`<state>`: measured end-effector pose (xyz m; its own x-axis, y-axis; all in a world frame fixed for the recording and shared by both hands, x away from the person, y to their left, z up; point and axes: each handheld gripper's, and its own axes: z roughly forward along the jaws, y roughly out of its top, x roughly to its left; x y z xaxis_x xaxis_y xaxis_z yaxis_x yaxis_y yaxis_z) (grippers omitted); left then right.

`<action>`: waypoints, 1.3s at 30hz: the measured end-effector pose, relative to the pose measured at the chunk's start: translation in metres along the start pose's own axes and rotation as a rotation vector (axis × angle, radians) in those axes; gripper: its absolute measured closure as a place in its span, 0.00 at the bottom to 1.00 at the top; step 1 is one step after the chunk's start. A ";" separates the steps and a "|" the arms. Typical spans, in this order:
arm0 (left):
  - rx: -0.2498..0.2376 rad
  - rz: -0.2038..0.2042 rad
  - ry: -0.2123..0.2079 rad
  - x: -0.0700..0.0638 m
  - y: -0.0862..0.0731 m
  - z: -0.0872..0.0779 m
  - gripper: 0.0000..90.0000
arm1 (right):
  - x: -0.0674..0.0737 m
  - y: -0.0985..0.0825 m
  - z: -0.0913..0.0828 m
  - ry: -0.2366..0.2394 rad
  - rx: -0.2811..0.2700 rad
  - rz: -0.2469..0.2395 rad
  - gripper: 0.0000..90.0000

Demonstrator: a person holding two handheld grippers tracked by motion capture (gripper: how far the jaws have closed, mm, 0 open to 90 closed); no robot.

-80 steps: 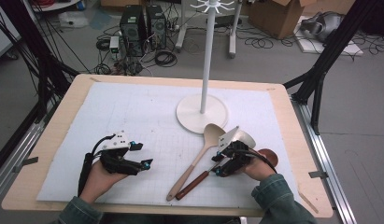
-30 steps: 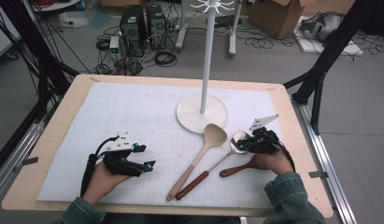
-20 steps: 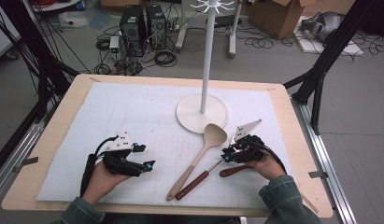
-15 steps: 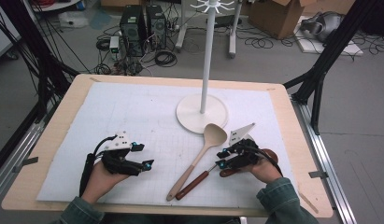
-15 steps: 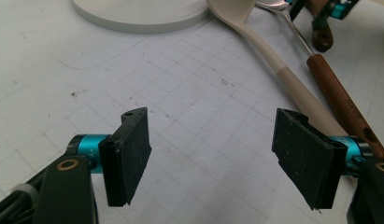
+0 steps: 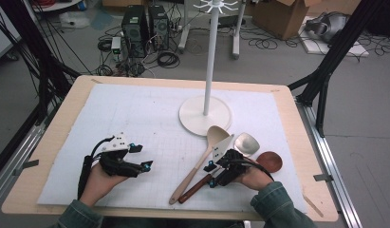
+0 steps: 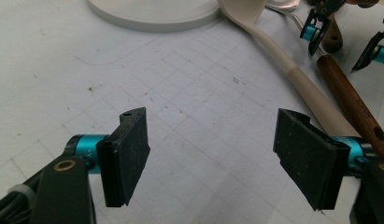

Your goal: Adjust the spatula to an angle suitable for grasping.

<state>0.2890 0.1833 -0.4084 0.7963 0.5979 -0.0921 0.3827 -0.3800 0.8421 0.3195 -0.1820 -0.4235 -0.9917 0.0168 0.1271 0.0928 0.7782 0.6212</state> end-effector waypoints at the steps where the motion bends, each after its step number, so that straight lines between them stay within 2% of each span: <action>1: 0.000 -0.001 0.000 0.000 0.000 0.000 0.30 | 0.000 0.001 0.002 0.003 0.011 -0.013 0.55; 7: -0.004 -0.006 -0.001 0.002 -0.001 -0.001 0.30 | 0.000 0.006 0.010 0.035 0.090 -0.102 0.60; 19: -0.003 -0.005 -0.003 0.002 -0.001 -0.001 0.30 | -0.011 0.009 0.009 0.103 0.123 -0.224 0.68; 25: -0.009 -0.016 0.002 0.002 -0.001 -0.001 0.30 | -0.016 0.010 0.008 0.140 0.119 -0.257 0.71; 29: -0.006 -0.012 -0.001 0.002 -0.001 -0.001 0.30 | -0.020 0.008 0.007 0.192 0.115 -0.278 0.75; 39: -0.011 -0.013 0.000 0.001 -0.001 -0.001 0.30 | -0.023 0.005 0.007 0.238 0.085 -0.306 0.78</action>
<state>0.2892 0.1853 -0.4083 0.7911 0.6029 -0.1031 0.3882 -0.3646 0.8464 0.3426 -0.1741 -0.4289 -0.9232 -0.3621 0.1286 -0.2210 0.7743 0.5929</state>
